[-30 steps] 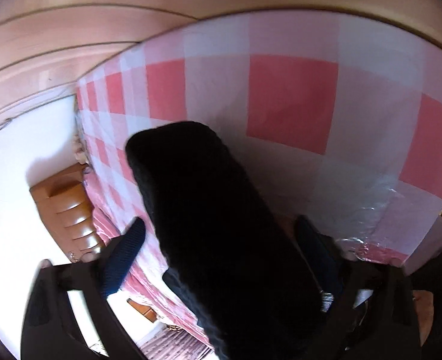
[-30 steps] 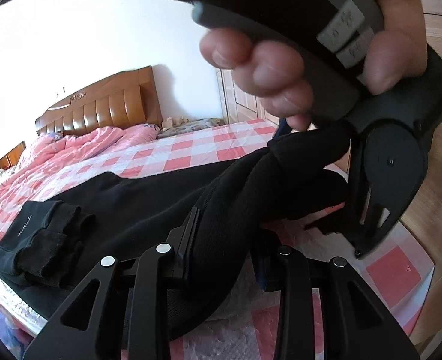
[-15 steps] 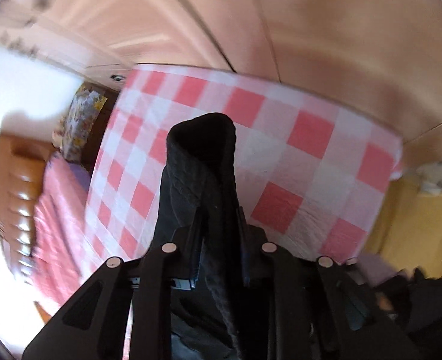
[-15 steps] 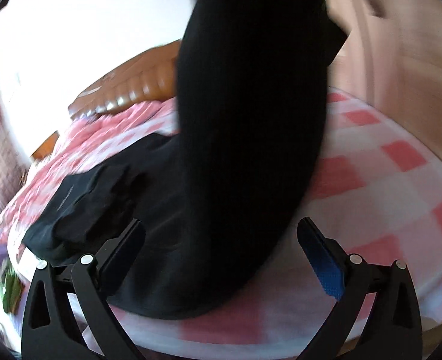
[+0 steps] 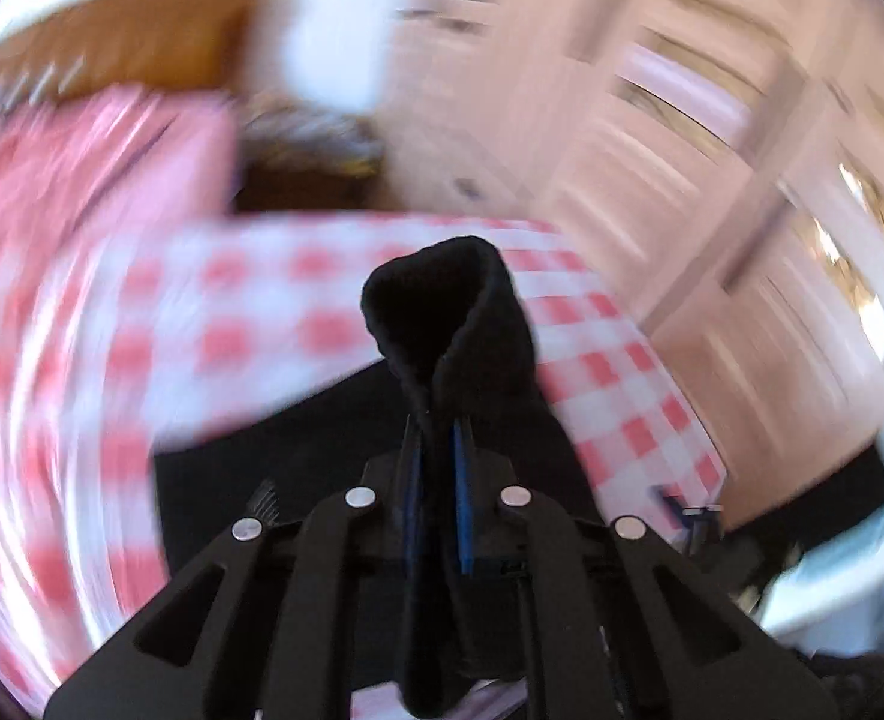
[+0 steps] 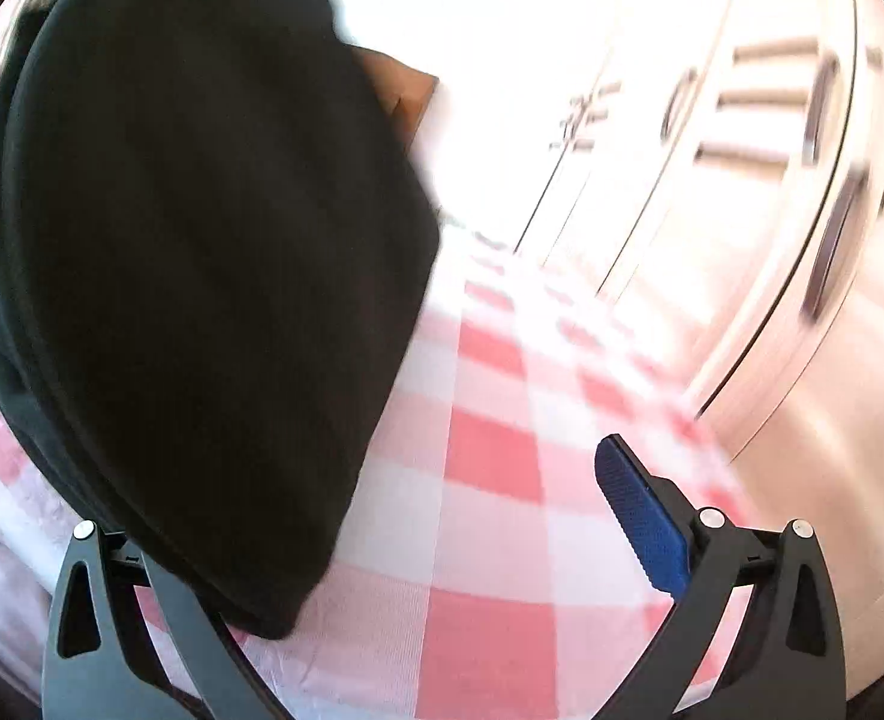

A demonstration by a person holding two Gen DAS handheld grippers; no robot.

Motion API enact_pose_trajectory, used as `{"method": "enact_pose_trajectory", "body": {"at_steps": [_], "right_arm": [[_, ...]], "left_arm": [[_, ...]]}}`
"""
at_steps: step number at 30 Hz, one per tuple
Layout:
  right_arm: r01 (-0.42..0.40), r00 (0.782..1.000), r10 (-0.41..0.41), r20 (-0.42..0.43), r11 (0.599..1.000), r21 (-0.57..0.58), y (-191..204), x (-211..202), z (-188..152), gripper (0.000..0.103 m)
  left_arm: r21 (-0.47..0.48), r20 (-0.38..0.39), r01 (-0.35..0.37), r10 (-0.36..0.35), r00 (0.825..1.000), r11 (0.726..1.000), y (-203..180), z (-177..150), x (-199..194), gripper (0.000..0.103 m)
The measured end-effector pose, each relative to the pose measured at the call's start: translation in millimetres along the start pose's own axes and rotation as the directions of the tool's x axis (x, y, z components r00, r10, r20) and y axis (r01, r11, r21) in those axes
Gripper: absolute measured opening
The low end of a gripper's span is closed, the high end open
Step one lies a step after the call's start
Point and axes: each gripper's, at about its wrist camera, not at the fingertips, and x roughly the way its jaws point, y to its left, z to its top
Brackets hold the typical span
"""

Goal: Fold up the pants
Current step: 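Hold the folded pants bundle up with the left tool and carry it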

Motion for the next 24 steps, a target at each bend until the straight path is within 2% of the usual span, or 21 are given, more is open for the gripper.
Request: {"method": "enact_pose_trajectory", "body": {"at_steps": [2, 4, 5, 8, 11, 13, 15, 16, 18, 20, 22, 24], "right_arm": [[0.029, 0.999, -0.026, 0.036, 0.997, -0.066, 14, -5, 3, 0.098], [0.098, 0.993, -0.089, 0.072, 0.986, -0.136, 27, -9, 3, 0.098], [0.115, 0.992, -0.104, 0.077, 0.981, -0.157, 30, -10, 4, 0.098], [0.134, 0.990, -0.122, 0.075, 0.974, -0.184, 30, -6, 6, 0.098], [0.130, 0.991, -0.120, 0.065, 0.975, -0.179, 25, -3, 8, 0.098], [0.129, 0.991, -0.120, 0.061, 0.976, -0.175, 24, -3, 7, 0.098], [0.128, 0.991, -0.119, 0.061, 0.977, -0.173, 25, -7, 5, 0.098], [0.125, 0.991, -0.116, 0.060, 0.977, -0.171, 29, -7, 6, 0.098], [0.117, 0.992, -0.109, 0.057, 0.980, -0.162, 31, -8, 6, 0.098], [0.113, 0.993, -0.105, 0.057, 0.981, -0.157, 36, -11, 4, 0.098], [0.112, 0.993, -0.104, 0.058, 0.981, -0.155, 36, -11, 4, 0.098], [0.110, 0.993, -0.103, 0.058, 0.982, -0.154, 36, -11, 4, 0.098]], "left_arm": [[-0.157, 0.003, 0.031, -0.031, 1.000, 0.987, 69, -39, 15, 0.009], [-0.268, -0.002, 0.071, -0.074, 0.997, 0.961, 111, -70, 38, 0.009], [-0.315, 0.014, 0.116, -0.118, 0.993, 0.942, 126, -84, 49, 0.009], [-0.354, 0.100, 0.226, -0.203, 0.974, 0.907, 138, -94, 47, 0.009], [-0.355, 0.113, 0.257, -0.231, 0.966, 0.899, 136, -92, 44, 0.011], [-0.373, 0.091, 0.261, -0.245, 0.965, 0.890, 138, -92, 47, 0.021], [-0.405, 0.097, 0.293, -0.278, 0.956, 0.866, 141, -92, 44, 0.063], [-0.416, 0.112, 0.303, -0.283, 0.953, 0.857, 144, -93, 41, 0.069], [-0.411, 0.122, 0.302, -0.277, 0.953, 0.860, 141, -92, 34, 0.078], [-0.399, 0.090, 0.268, -0.253, 0.963, 0.877, 137, -88, 37, 0.082], [-0.380, 0.012, 0.199, -0.210, 0.978, 0.903, 129, -84, 48, 0.082], [-0.353, -0.054, 0.142, -0.172, 0.984, 0.925, 121, -82, 62, 0.083]]}}
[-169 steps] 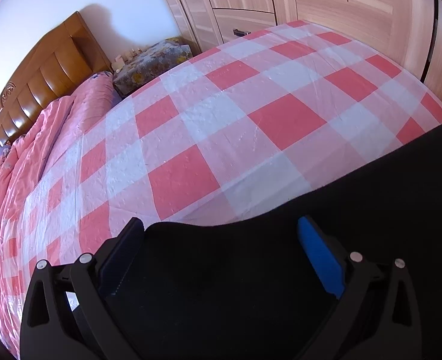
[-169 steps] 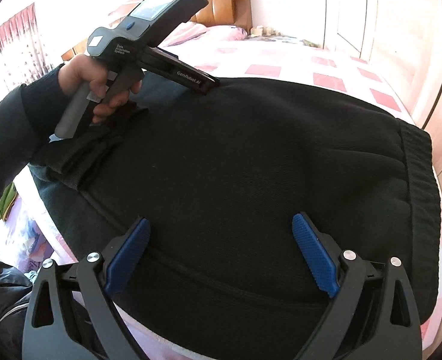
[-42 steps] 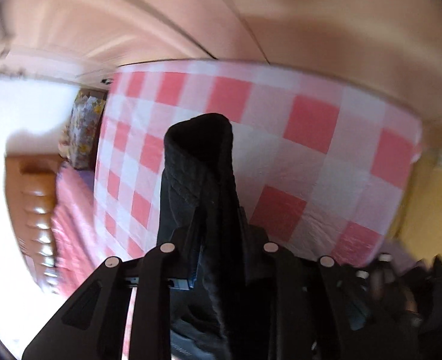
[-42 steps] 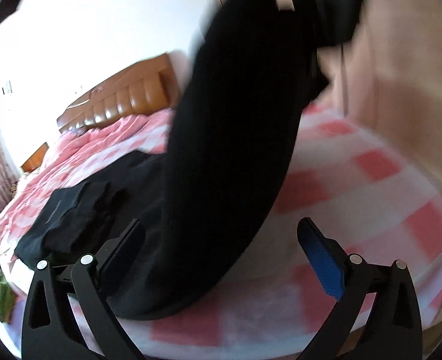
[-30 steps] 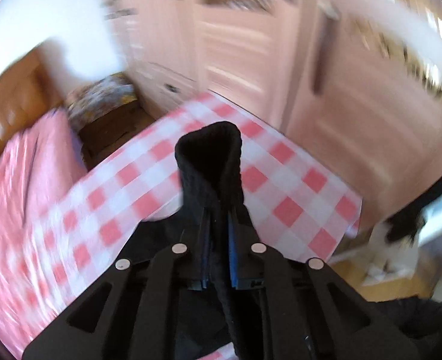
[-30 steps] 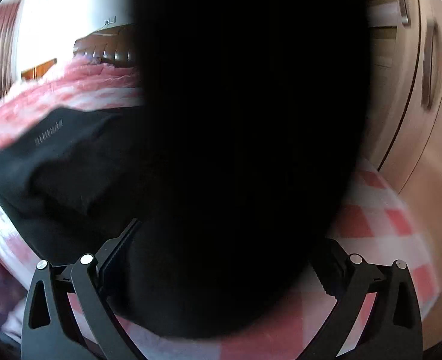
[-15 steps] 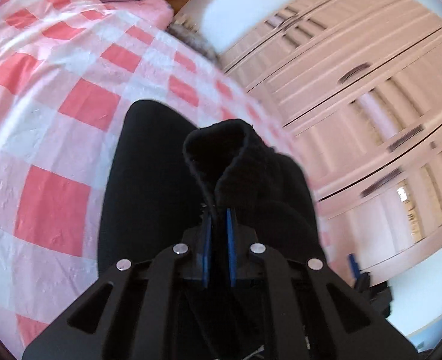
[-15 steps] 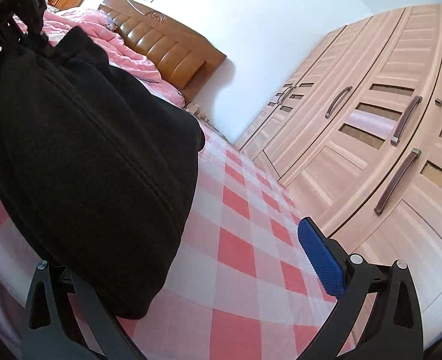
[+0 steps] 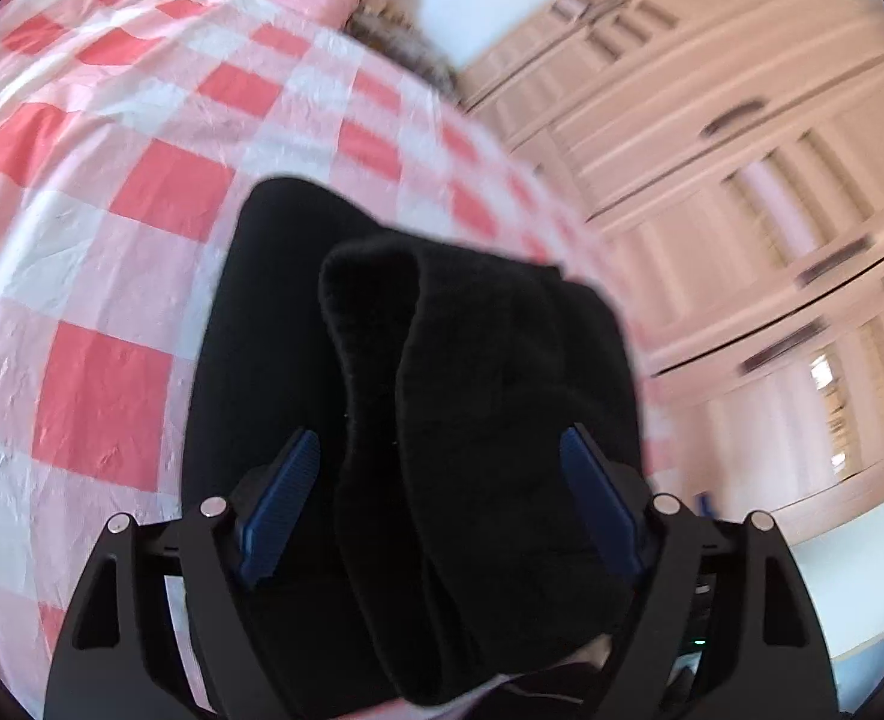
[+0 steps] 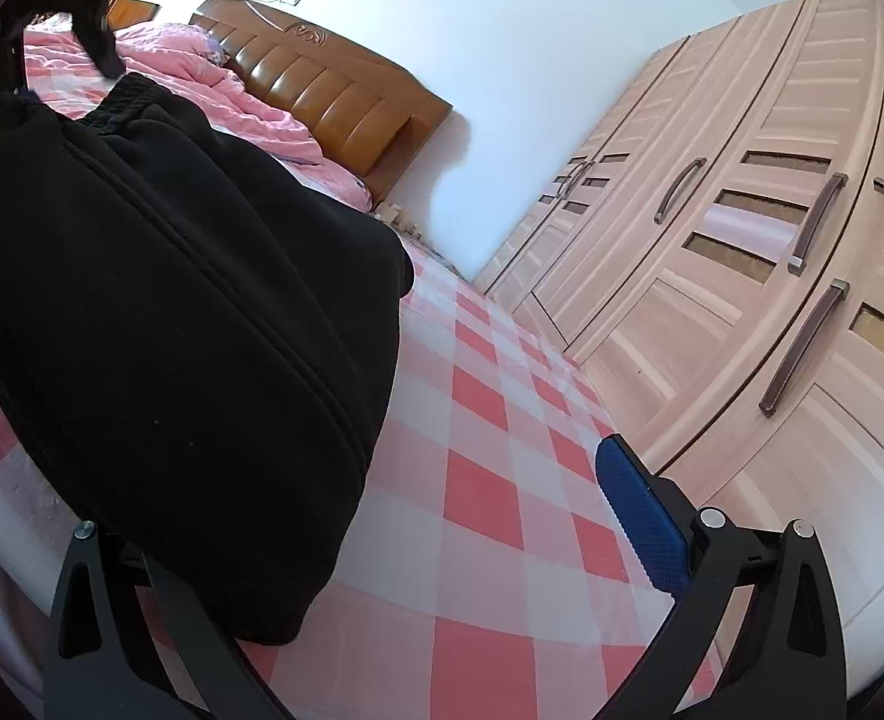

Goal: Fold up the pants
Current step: 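Hold the folded pants bundle up with the left tool and carry it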

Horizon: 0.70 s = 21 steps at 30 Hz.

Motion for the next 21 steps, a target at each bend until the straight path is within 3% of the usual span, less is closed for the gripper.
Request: {"method": "enact_pose_trajectory", "body": {"at_steps": [3, 5, 6, 7, 8, 11, 12, 13, 14, 15, 17, 21], "right_arm": [[-0.003, 1.000, 0.003, 0.002, 1.000, 0.003, 0, 0, 0, 0.098], [-0.006, 1.000, 0.006, 0.003, 1.000, 0.007, -1, 1, 0, 0.098], [-0.007, 1.000, 0.007, 0.004, 1.000, 0.008, -1, 0, -1, 0.098], [-0.009, 1.000, 0.009, 0.003, 1.000, 0.010, -1, 1, -1, 0.098], [-0.010, 1.000, 0.010, 0.002, 1.000, 0.011, -1, 1, -1, 0.098], [-0.013, 1.000, 0.013, 0.000, 1.000, 0.017, -1, 3, -2, 0.098], [-0.013, 1.000, 0.013, 0.002, 1.000, 0.019, 0, 3, -2, 0.098], [-0.013, 1.000, 0.013, 0.003, 1.000, 0.021, 0, 3, -2, 0.098], [-0.013, 1.000, 0.013, 0.003, 1.000, 0.021, 0, 3, -2, 0.098], [-0.010, 1.000, 0.010, 0.006, 1.000, 0.016, 0, 3, -2, 0.098], [-0.001, 1.000, 0.001, 0.012, 1.000, -0.001, 2, 2, -2, 0.098], [0.100, 0.994, -0.093, 0.061, 0.988, -0.120, 14, -9, 6, 0.098]], "left_arm": [[0.062, -0.032, -0.071, 0.073, 0.997, 0.996, -11, 3, 17, 0.086], [0.079, -0.040, -0.081, 0.084, 0.996, 0.994, -17, 4, 22, 0.082], [0.080, -0.054, -0.073, 0.078, 0.995, 0.994, -20, 4, 25, 0.062], [0.099, -0.056, -0.107, 0.113, 0.992, 0.989, -25, 3, 26, 0.051], [0.139, -0.037, -0.165, 0.172, 0.984, 0.976, -34, 0, 25, 0.048], [0.178, -0.015, -0.194, 0.199, 0.980, 0.965, -44, -6, 22, 0.049], [0.178, -0.016, -0.200, 0.206, 0.978, 0.964, -43, -5, 25, 0.057], [0.177, -0.027, -0.211, 0.219, 0.975, 0.961, -40, -6, 31, 0.059], [0.182, -0.030, -0.225, 0.234, 0.972, 0.957, -39, -6, 35, 0.054], [0.192, -0.018, -0.238, 0.246, 0.969, 0.952, -39, -6, 36, 0.037], [0.211, 0.010, -0.245, 0.248, 0.969, 0.946, -47, -2, 23, 0.018], [0.277, 0.095, -0.220, 0.201, 0.975, 0.935, -82, 8, -26, 0.013]]}}
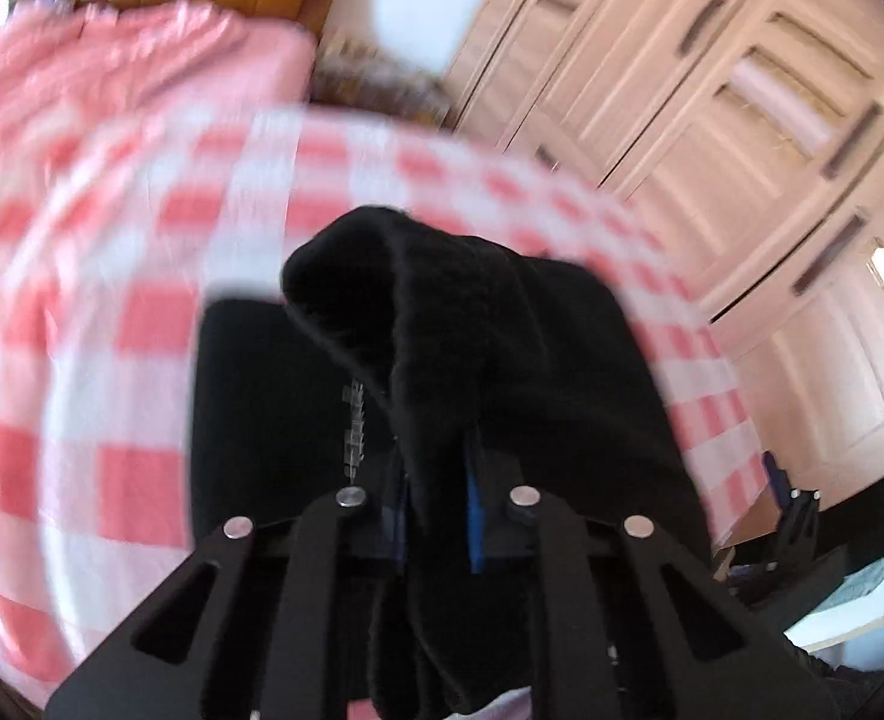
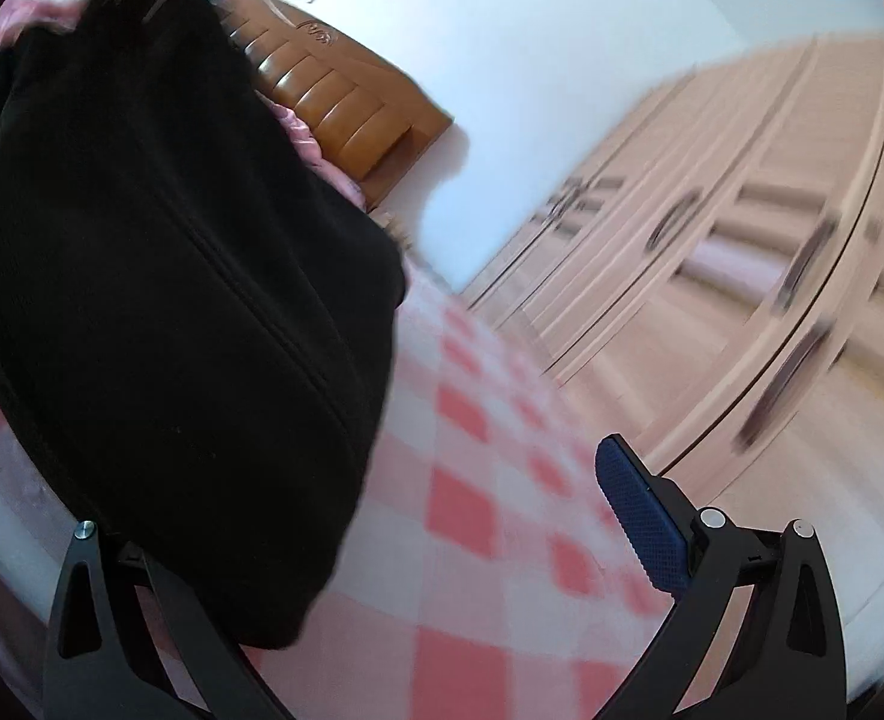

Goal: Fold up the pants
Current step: 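Hold the folded pants bundle up with the left tool and carry it, then lower the held pants bundle onto the checked sheet with the left tool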

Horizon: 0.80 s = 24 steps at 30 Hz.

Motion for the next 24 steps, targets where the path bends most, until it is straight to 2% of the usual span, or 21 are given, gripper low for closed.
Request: {"method": "enact_pose_trajectory", "body": {"at_steps": [2, 4, 7, 10, 13, 15, 16, 18, 20, 21, 23, 24], "right_arm": [[0.024, 0.999, -0.022, 0.037, 0.998, -0.058, 9, -8, 8, 0.098], [0.061, 0.995, -0.051, 0.085, 0.991, -0.120, 22, -17, 16, 0.098], [0.089, 0.991, -0.070, 0.113, 0.980, -0.177, 34, -20, 21, 0.098], [0.096, 0.990, -0.071, 0.120, 0.970, -0.224, 42, -19, 21, 0.098], [0.126, 0.984, -0.086, 0.153, 0.954, -0.272, 44, -22, 20, 0.098], [0.109, 0.986, -0.061, 0.155, 0.940, -0.324, 42, -24, 21, 0.098], [0.081, 0.988, -0.031, 0.150, 0.937, -0.341, 39, -28, 23, 0.098], [-0.038, 0.984, 0.095, 0.147, 0.936, -0.349, 21, -43, 25, 0.098], [-0.128, 0.972, 0.184, 0.145, 0.935, -0.330, 4, -54, 25, 0.098], [-0.236, 0.955, 0.275, 0.110, 0.932, -0.276, -12, -55, 27, 0.098], [-0.442, 0.891, 0.447, 0.077, 0.894, -0.080, -49, -48, 31, 0.098], [-0.553, 0.833, 0.546, 0.089, 0.830, 0.080, -76, -38, 31, 0.098]], "left_arm": [[0.026, 0.027, -0.020, 0.019, 0.999, 0.999, -1, 12, -23, 0.013], [0.027, 0.022, -0.045, 0.045, 0.999, 0.999, 7, 17, -30, 0.012], [-0.028, -0.035, -0.071, 0.070, 0.997, 0.997, 38, 9, -16, 0.012], [-0.106, -0.103, -0.085, 0.074, 0.992, 0.991, 70, -15, 18, 0.013], [-0.192, -0.063, -0.021, 0.009, 0.998, 0.981, 92, -29, 26, 0.014], [-0.200, -0.047, -0.009, 0.000, 0.999, 0.980, 94, -30, 23, 0.014], [-0.189, -0.049, -0.022, 0.013, 0.999, 0.982, 92, -31, 24, 0.014], [-0.171, -0.054, -0.038, 0.029, 0.998, 0.984, 88, -30, 23, 0.014], [-0.171, -0.057, -0.036, 0.026, 0.998, 0.985, 86, -27, 23, 0.014], [-0.172, -0.057, -0.031, 0.022, 0.998, 0.985, 86, -26, 21, 0.014], [-0.160, -0.052, -0.028, 0.020, 0.998, 0.987, 83, -24, 16, 0.014], [-0.152, -0.050, -0.030, 0.023, 0.998, 0.988, 80, -23, 14, 0.014]]}}
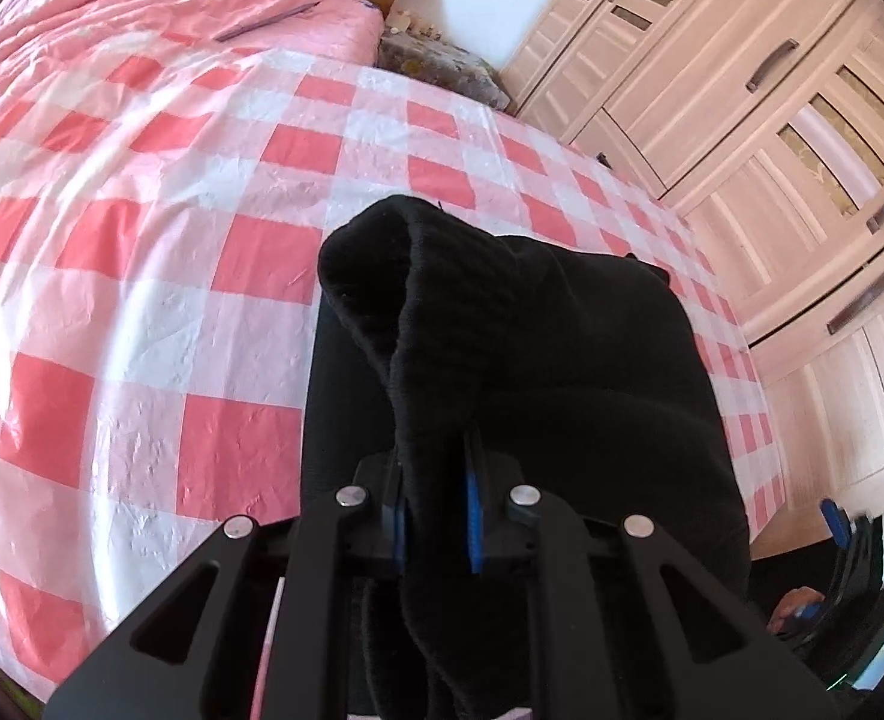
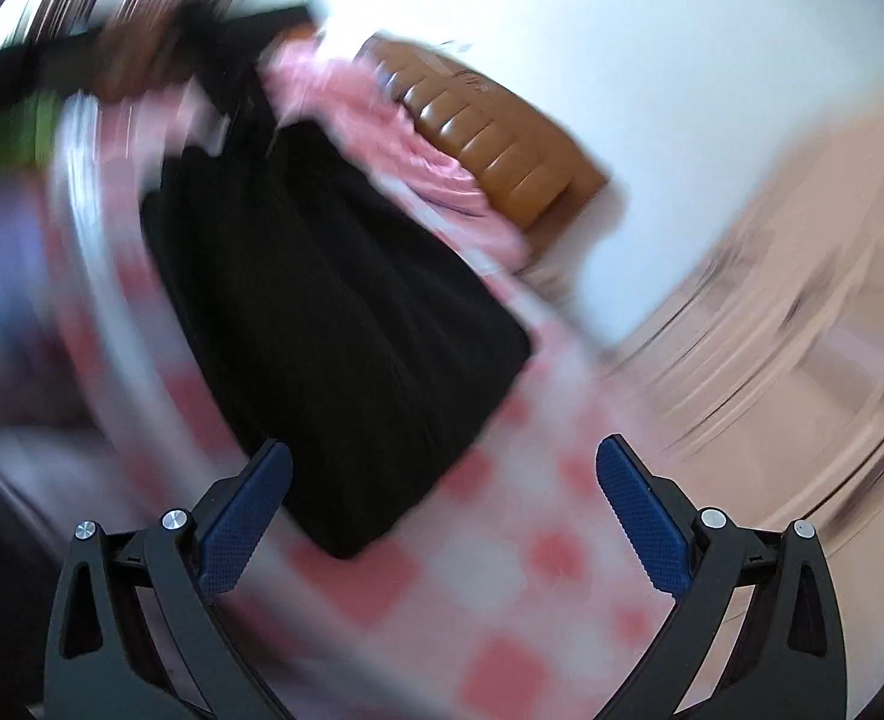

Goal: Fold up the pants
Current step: 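Lower the held pants bundle onto the checked sheet with the left tool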

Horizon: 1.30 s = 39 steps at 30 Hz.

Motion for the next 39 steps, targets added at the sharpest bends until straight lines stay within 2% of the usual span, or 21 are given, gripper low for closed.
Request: {"method": "enact_pose_trajectory", "body": {"at_steps": [1, 3, 4, 5, 8, 10, 11, 12, 14, 16, 17, 18, 20, 21, 23, 24, 27, 29, 32, 36, 39], "right_arm": [[-0.085, 0.996, 0.084, 0.014, 0.989, 0.122, -20, -2, 2, 0.098], [-0.227, 0.974, 0.219, 0.063, 0.907, 0.356, -56, 5, 6, 0.098], [-0.242, 0.969, 0.237, 0.064, 0.880, 0.409, -63, 12, 10, 0.098], [-0.234, 0.971, 0.235, 0.053, 0.871, 0.431, -64, 21, 16, 0.098], [-0.140, 0.983, 0.174, -0.052, 0.911, 0.387, -48, 60, 35, 0.098], [-0.178, 0.967, 0.224, -0.119, 0.933, 0.311, -16, 85, 38, 0.098], [-0.213, 0.958, 0.258, -0.126, 0.933, 0.289, 0, 85, 32, 0.099], [-0.235, 0.949, 0.276, -0.149, 0.940, 0.246, 13, 90, 30, 0.099], [-0.216, 0.958, 0.247, -0.146, 0.956, 0.198, 25, 87, 28, 0.099], [-0.246, 0.947, 0.286, -0.145, 0.938, 0.245, 18, 89, 26, 0.099], [-0.257, 0.944, 0.298, -0.139, 0.932, 0.254, 15, 88, 25, 0.099], [-0.256, 0.946, 0.295, -0.134, 0.934, 0.250, 15, 88, 25, 0.099], [-0.248, 0.950, 0.284, -0.128, 0.938, 0.244, 18, 87, 24, 0.099], [-0.249, 0.951, 0.284, -0.122, 0.937, 0.246, 20, 86, 23, 0.099], [-0.258, 0.949, 0.295, -0.115, 0.932, 0.256, 18, 88, 23, 0.099], [-0.263, 0.948, 0.299, -0.110, 0.930, 0.258, 15, 90, 21, 0.099], [-0.268, 0.948, 0.301, -0.102, 0.930, 0.252, 16, 91, 21, 0.099], [-0.277, 0.946, 0.308, -0.099, 0.930, 0.242, 17, 90, 21, 0.099], [-0.318, 0.934, 0.344, -0.102, 0.926, 0.203, 15, 93, 21, 0.099], [-0.432, 0.881, 0.468, -0.075, 0.858, 0.279, -21, 92, 30, 0.099], [-0.418, 0.886, 0.462, -0.042, 0.834, 0.361, -57, 102, 43, 0.099]], "left_arm": [[0.006, -0.001, -0.007, 0.007, 1.000, 1.000, -1, -1, 0, 0.014], [0.012, -0.010, -0.023, 0.023, 1.000, 1.000, -1, -1, 5, 0.014], [0.011, -0.013, -0.027, 0.028, 1.000, 1.000, 0, -2, 7, 0.015], [0.006, -0.014, -0.029, 0.029, 0.999, 1.000, 1, -2, 9, 0.016], [-0.003, -0.007, -0.026, 0.026, 1.000, 1.000, 4, -3, 10, 0.017], [-0.004, -0.003, -0.043, 0.043, 0.999, 0.999, 5, -5, 9, 0.024], [-0.004, -0.003, -0.058, 0.058, 0.998, 0.998, 6, -5, 8, 0.038], [-0.009, 0.001, -0.095, 0.095, 0.995, 0.995, 7, -6, 5, 0.058], [-0.019, 0.032, -0.162, 0.162, 0.986, 0.987, 6, -7, -7, 0.076], [-0.016, 0.106, -0.196, 0.196, 0.975, 0.981, -6, -12, -30, 0.076], [-0.015, 0.159, -0.229, 0.228, 0.960, 0.973, -14, -16, -43, 0.076], [0.005, 0.216, -0.231, 0.225, 0.950, 0.973, -28, -22, -57, 0.076], [0.066, 0.245, -0.130, 0.111, 0.963, 0.989, -54, -34, -67, 0.077], [0.116, 0.230, -0.058, 0.030, 0.973, 0.991, -71, -42, -64, 0.077], [0.193, 0.172, 0.014, -0.047, 0.984, 0.981, -92, -54, -49, 0.077], [0.217, 0.131, 0.019, -0.048, 0.990, 0.976, -98, -59, -33, 0.077], [0.219, 0.103, -0.039, 0.017, 0.995, 0.975, -90, -67, 0, 0.074], [0.243, 0.130, -0.023, -0.009, 0.991, 0.970, -86, -74, -2, 0.074], [0.218, 0.132, 0.038, -0.068, 0.989, 0.975, -73, -80, -10, 0.069], [0.223, 0.128, 0.036, -0.066, 0.990, 0.974, -71, -81, -9, 0.068], [0.224, 0.142, 0.047, -0.080, 0.987, 0.973, -69, -82, -7, 0.068]]}}
